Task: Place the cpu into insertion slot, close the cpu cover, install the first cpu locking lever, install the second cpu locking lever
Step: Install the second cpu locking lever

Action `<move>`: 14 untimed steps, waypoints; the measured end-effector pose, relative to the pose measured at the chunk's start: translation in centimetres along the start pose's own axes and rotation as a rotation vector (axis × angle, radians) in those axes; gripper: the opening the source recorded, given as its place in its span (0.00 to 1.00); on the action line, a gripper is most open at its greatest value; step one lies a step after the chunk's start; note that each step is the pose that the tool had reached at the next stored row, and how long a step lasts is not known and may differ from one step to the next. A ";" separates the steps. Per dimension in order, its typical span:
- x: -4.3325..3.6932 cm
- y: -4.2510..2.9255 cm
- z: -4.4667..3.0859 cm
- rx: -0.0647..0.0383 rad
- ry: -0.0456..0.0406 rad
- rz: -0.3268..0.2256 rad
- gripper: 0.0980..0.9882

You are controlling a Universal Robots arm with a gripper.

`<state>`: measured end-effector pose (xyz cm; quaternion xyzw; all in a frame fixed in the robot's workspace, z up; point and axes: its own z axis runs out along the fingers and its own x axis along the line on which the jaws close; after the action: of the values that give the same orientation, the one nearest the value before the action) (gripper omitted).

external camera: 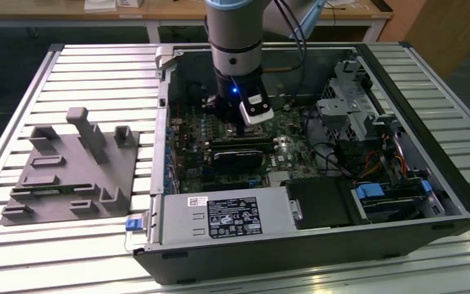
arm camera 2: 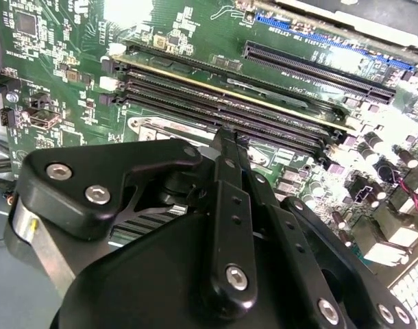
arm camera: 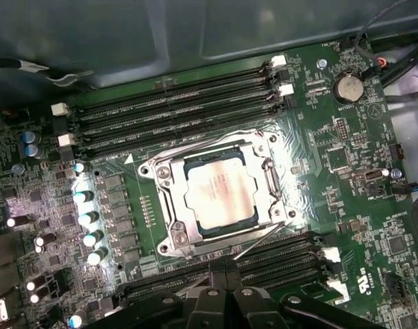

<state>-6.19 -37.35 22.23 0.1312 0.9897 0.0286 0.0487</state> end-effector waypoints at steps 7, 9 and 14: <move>-0.01 -0.24 0.44 -0.013 0.0032 0.001 0.01; -0.01 -0.27 0.51 -0.013 0.0034 0.001 0.01; -0.04 -0.47 0.66 -0.016 0.0041 0.002 0.01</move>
<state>-6.20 -37.78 21.55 0.1316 0.9895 0.0366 0.0477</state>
